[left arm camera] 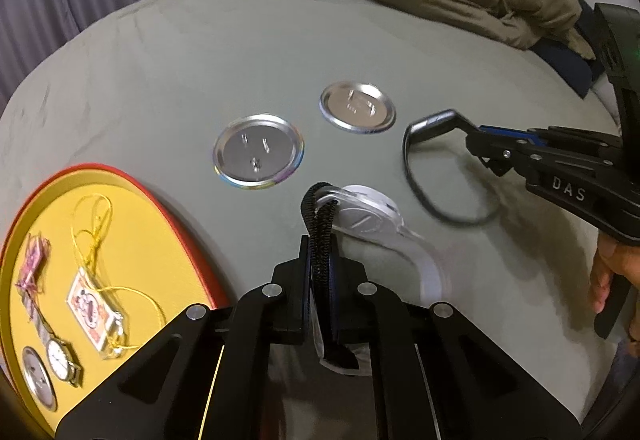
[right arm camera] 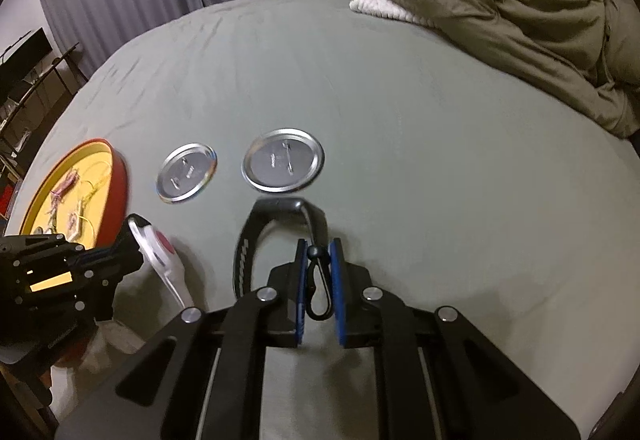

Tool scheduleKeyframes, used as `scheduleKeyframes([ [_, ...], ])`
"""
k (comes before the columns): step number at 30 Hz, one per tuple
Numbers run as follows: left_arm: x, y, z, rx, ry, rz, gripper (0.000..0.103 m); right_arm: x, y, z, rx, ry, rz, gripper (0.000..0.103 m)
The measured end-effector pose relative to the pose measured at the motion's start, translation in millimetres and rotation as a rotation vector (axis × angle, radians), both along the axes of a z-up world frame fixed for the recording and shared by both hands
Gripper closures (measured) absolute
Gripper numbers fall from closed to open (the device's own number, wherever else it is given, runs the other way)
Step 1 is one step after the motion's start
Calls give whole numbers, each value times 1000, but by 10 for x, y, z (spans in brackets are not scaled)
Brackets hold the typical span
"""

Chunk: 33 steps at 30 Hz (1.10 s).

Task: Organize jewelry
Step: 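Carry the black band and white-strap watch over the yellow tray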

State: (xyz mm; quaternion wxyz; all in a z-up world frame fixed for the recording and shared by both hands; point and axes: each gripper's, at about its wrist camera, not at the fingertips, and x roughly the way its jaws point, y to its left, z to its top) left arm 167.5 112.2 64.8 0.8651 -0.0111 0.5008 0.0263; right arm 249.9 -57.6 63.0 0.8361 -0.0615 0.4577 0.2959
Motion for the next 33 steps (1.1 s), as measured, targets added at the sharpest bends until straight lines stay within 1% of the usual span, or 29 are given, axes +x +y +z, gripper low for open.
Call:
scheduleKeyframes([
  [8,-88,75,299,-4,-55,11,96,-1,-28,283,36,-55,10,92],
  [14,-192,174,555,-10,-103,24,96,-48,-11,569,91,-106,25,92],
  [17,-289,289,681,-13,-122,40,96,-130,76,753,117,-139,59,92],
  [23,-507,594,818,1,-142,96,96,-318,298,1015,163,-180,124,92],
  [28,-650,890,879,21,-147,155,96,-455,529,1148,184,-198,178,92],
  [33,-819,1154,890,27,-151,204,96,-571,784,1195,198,-202,229,92],
])
